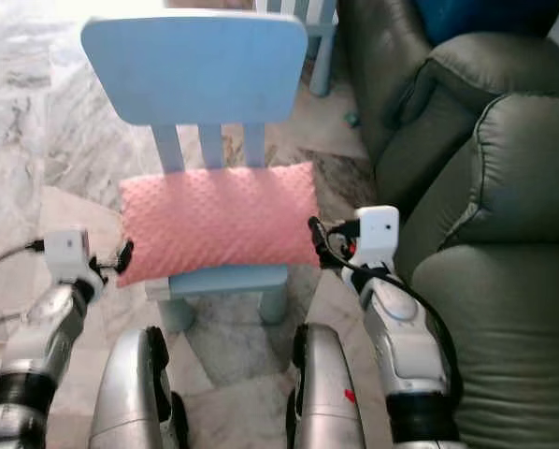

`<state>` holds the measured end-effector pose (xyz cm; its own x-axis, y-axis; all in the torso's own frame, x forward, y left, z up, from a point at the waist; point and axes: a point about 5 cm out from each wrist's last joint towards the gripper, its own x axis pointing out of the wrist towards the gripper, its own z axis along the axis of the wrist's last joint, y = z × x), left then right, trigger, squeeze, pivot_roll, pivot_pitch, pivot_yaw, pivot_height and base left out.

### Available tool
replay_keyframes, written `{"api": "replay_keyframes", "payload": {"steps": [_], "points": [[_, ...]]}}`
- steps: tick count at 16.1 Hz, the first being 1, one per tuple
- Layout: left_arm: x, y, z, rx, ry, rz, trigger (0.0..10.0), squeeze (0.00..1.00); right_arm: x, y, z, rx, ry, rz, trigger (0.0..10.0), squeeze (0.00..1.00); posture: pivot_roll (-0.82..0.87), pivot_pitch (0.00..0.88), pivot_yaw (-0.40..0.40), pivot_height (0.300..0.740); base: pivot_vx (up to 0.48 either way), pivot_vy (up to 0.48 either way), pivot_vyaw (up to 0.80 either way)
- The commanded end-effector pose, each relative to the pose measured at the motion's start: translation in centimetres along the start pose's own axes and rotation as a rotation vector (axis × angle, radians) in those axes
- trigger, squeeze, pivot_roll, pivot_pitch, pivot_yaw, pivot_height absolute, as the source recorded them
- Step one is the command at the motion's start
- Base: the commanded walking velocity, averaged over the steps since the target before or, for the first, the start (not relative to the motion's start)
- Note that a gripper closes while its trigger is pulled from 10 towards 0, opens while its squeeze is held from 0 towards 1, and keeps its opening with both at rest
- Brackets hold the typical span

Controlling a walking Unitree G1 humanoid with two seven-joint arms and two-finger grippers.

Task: Move the pillow to the sofa

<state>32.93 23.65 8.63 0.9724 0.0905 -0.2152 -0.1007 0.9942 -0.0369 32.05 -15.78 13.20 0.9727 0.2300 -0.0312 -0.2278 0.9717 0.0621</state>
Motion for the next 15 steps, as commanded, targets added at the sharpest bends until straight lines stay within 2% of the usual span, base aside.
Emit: {"api": "replay_keyframes", "payload": {"steps": [1,4,6,9,12,14,15], "points": [[0.1,0.7,-0.7,-0.007,0.023,0.026,10.0,0.0,0.5,-0.1,-0.7,0.019,0.018,0.005,10.0,0.0,-0.09,0.38,-0.072,0.555,0.0,0.0,0.0],[0.8,0.6,-0.3,0.017,0.024,0.045,10.0,0.0,1.4,0.0,-1.3,0.039,0.039,0.033,10.0,0.0,-0.09,0.409,-0.076,0.555,0.0,0.0,0.0],[1.3,0.6,-0.3,-0.003,0.036,0.056,10.0,0.0,2.2,-0.5,-2.2,0.079,0.08,0.024,10.0,0.0,-0.09,0.437,-0.08,0.555,0.0,0.0,0.0],[1.9,0.3,0.1,-0.015,0.026,0.063,10.0,0.0,2.9,-0.7,-2.6,0.066,0.093,0.023,10.0,0.0,-0.09,0.453,-0.08,0.555,0.0,0.0,0.0],[2.4,0.1,1.2,0.023,-0.001,0.069,10.0,0.0,3.4,-1.7,-3.0,0.034,0.112,-0.016,10.0,0.0,-0.09,0.462,-0.078,0.555,0.0,0.0,0.0],[2.6,0.2,1.9,0.0,-0.034,0.07,10.0,0.0,3.9,-1.4,-3.0,0.039,0.114,-0.01,10.0,0.0,-0.09,0.465,-0.076,0.555,0.0,0.0,0.0],[2.7,0.0,2.2,-0.054,-0.037,0.057,10.0,0.0,4.3,-1.0,-3.0,0.09,0.123,-0.004,10.0,0.0,-0.09,0.465,-0.077,0.555,0.0,0.0,0.0]]}}
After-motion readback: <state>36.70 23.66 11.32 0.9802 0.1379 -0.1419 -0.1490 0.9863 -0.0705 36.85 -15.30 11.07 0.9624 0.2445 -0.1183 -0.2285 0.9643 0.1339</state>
